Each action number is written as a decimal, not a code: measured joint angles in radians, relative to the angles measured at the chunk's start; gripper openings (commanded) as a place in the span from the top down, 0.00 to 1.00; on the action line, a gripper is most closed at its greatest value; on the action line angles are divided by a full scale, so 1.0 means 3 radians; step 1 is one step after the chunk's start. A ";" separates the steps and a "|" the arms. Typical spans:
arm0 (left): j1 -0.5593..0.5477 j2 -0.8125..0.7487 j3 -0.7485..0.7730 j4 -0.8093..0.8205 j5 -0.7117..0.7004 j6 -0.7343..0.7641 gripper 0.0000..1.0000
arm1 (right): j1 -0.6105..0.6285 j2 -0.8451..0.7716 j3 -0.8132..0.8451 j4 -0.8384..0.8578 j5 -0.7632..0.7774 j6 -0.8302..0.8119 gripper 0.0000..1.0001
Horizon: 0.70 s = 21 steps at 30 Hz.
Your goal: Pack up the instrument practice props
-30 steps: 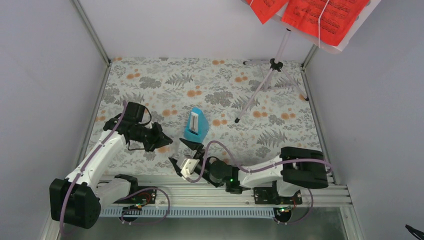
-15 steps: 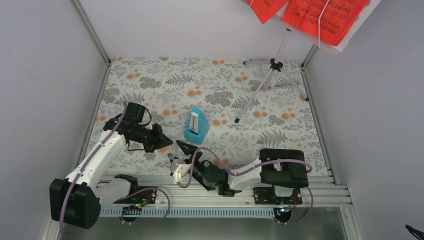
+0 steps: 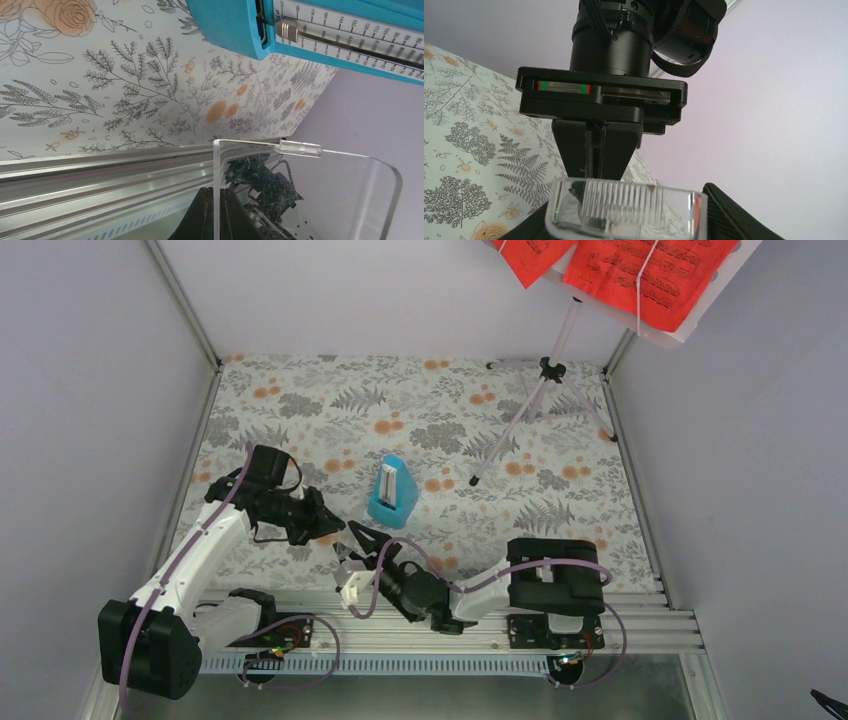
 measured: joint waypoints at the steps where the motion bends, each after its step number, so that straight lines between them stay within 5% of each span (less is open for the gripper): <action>1: 0.0001 0.0000 0.0000 0.0004 0.0020 0.0001 0.93 | 0.0000 -0.0013 0.0000 -0.0011 -0.0005 0.0003 0.56; 3: 0.0001 0.0000 0.0000 0.0019 0.0058 0.0009 0.80 | 0.0000 -0.0056 -0.0003 -0.0060 -0.0024 0.0009 0.57; 5: 0.0000 0.0000 0.0000 0.0050 0.0116 0.0072 0.05 | -0.0001 -0.0107 -0.0011 -0.0095 -0.0033 0.0048 0.57; 14: -0.0001 -0.0131 -0.0130 0.0375 0.0150 0.0247 0.00 | -0.0004 -0.0979 -0.0205 -0.0908 -0.0111 0.0675 0.57; 21: -0.0003 -0.0253 -0.0144 0.0507 -0.0692 0.0668 0.00 | -0.0061 -0.1904 -0.0228 -0.2375 -0.0437 0.1835 0.57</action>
